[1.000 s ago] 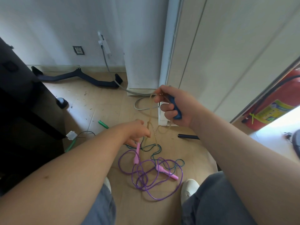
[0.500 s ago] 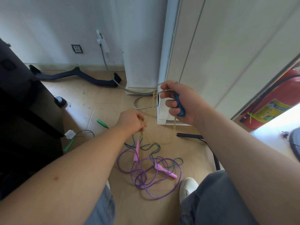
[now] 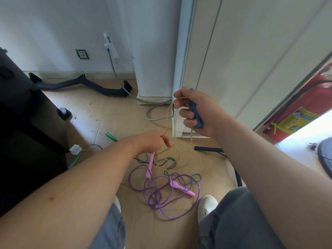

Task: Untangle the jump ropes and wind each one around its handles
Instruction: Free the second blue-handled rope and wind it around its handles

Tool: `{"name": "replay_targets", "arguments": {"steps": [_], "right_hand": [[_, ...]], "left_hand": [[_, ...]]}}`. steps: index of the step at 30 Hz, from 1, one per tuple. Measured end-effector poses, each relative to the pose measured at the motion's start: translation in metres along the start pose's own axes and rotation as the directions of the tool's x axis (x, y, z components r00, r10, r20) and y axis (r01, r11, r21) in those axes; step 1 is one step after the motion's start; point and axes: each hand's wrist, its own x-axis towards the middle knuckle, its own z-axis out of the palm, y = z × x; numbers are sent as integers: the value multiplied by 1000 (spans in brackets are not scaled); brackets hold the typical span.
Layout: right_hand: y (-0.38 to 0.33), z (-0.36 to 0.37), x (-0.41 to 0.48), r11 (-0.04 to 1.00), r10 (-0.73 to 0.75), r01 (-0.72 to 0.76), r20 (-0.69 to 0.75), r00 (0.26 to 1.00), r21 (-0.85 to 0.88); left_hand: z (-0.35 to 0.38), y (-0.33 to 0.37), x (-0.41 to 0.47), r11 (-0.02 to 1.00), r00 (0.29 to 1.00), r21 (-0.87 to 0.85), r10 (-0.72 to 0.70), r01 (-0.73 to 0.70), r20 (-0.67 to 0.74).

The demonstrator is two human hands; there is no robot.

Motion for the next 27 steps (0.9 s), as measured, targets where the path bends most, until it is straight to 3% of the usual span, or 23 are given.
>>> {"name": "replay_targets", "arguments": {"steps": [5,7,12,14,16,17,19,21,24,27], "right_hand": [[-2,-4,0,999,-14,15,-12,1000,52],[-3,-7,0,998,-16,18,-25,1000,67],[-3,-12,2,999,-18,21,-114,993,27],[-1,-14,5,999,-18,11,-208,978,-33],[2,-16,8,988,-29,-17,-295,955,-154],[5,-18,9,970,-41,-40,-322,946,-241],[12,-20,11,903,-67,-82,-326,943,-423],[19,-20,12,818,-74,-92,-262,962,-568],[26,-16,15,713,-45,-38,-99,994,-700],[27,-13,18,742,9,-18,-17,1000,-670]], "left_hand": [[-1,3,-4,968,973,-246,13,45,228],[-1,3,-5,969,962,-245,33,36,270],[-3,-2,3,997,998,-60,51,-49,46],[-8,-7,7,994,988,85,84,-74,-130],[-14,-9,7,997,914,61,69,-48,-400],[-17,-7,5,997,864,-49,26,-59,-502],[-21,3,-1,916,852,-374,-72,-149,-518],[-25,18,-9,763,903,-603,-61,-233,-426],[-28,38,-20,566,942,-767,55,-302,-331],[-32,42,-23,468,914,-794,86,-388,-395]]}}
